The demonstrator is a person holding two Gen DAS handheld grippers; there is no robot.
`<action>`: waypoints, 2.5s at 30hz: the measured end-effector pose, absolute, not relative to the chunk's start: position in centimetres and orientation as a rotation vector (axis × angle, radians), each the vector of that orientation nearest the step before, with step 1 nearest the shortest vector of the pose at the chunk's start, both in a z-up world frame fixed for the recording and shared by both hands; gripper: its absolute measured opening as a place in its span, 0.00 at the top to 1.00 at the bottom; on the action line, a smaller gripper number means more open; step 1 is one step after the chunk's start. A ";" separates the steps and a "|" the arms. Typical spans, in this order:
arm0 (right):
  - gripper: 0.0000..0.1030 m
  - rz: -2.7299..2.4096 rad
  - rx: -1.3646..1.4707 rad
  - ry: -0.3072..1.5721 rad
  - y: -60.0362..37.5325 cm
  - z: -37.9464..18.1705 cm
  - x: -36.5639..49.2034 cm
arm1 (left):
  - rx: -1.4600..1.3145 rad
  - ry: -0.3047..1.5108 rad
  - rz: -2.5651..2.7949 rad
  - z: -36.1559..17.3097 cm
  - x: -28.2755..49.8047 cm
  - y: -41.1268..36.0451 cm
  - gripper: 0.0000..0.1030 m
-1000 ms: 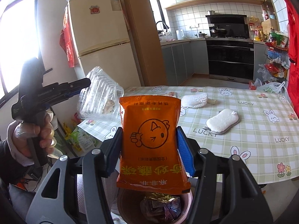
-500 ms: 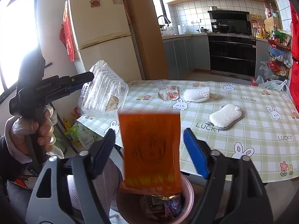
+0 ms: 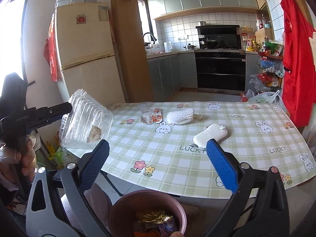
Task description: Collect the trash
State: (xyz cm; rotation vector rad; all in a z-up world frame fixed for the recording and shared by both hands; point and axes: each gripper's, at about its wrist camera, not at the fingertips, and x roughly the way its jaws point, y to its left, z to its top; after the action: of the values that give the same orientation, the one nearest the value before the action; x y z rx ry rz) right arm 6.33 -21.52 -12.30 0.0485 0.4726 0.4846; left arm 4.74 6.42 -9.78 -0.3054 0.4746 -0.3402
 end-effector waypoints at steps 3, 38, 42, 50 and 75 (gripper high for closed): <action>0.06 0.460 0.061 0.459 -22.3 -12.1 6.5 | -0.338 0.500 -0.370 -10.1 4.5 5.7 0.63; 0.06 0.402 0.113 0.466 -24.5 -12.4 6.1 | -0.319 0.573 -0.327 -11.4 2.6 2.7 0.20; 0.06 0.395 0.115 0.479 -24.4 -12.9 6.4 | -0.309 0.574 -0.275 -11.9 2.9 3.5 0.13; 0.06 0.369 0.121 0.527 -24.5 -14.5 7.3 | -0.325 0.613 -0.199 -13.5 3.8 5.2 0.08; 0.05 0.269 0.153 0.701 -25.1 -20.8 13.8 | -0.472 0.790 -0.128 -19.7 11.8 10.1 0.06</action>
State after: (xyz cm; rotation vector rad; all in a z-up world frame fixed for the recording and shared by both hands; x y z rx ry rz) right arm 13.84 -25.06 -20.81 0.1530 0.7012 0.2689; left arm 11.83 10.13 -19.71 -0.4720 0.7900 -0.1285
